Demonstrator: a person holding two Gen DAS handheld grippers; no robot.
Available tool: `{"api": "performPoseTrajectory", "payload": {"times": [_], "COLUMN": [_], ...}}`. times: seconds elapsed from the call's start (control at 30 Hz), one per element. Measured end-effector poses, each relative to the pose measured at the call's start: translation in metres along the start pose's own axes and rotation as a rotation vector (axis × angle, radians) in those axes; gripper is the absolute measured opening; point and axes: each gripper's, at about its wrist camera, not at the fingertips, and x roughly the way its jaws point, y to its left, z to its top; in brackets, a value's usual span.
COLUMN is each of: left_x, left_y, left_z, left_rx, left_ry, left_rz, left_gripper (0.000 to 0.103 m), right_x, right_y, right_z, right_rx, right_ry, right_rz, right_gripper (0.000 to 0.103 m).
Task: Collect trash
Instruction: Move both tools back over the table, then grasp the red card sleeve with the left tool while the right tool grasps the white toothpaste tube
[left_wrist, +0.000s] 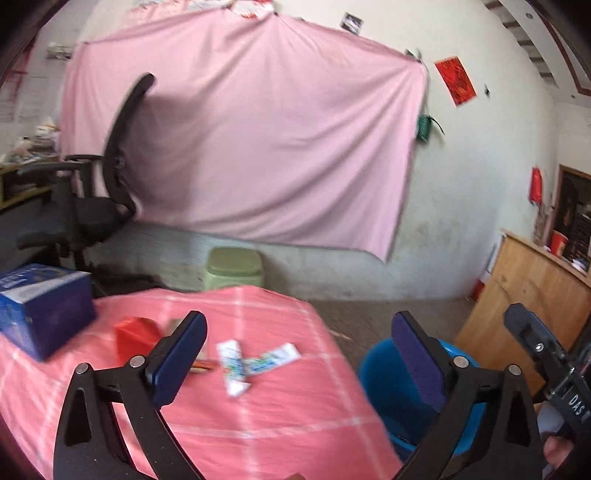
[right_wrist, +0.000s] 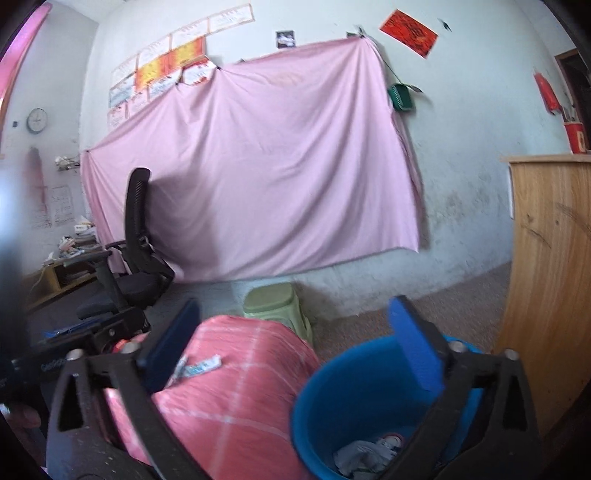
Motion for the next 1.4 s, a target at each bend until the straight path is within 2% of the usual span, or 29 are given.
{"api": "performPoseTrajectory", "payload": {"times": [0.23,0.47,0.7,0.97,1.4], "left_x": [-0.032,-0.06,-0.069,-0.059,-0.01], "left_y": [0.04,0.074,0.104,0.134,0.157], "left_z": [-0.002,-0.005,-0.014,-0.026,-0.041], "left_rx": [-0.003,0.038,0.049,0.059,0.039], "left_ry": [-0.095,-0.165,-0.177,-0.115,0.091], "left_rz": [0.083,0.16,0.209,0.241,0.17], "left_gripper": [0.1,0.1,0.1,0.1,0.099], "right_x": [0.002,0.006,0.023,0.05,0.098], "right_y": [0.039,0.078,0.114,0.14,0.145], "right_z": [0.002,-0.002,-0.014,-0.035,-0.057], "right_rx": [-0.051,-0.094,-0.156,-0.229,-0.242], "right_ry": [-0.061,-0.11,-0.079,0.029,0.268], "right_rz": [0.063,0.114,0.152,0.159,0.144], "right_gripper": [0.103,0.103,0.103,0.103,0.103]}}
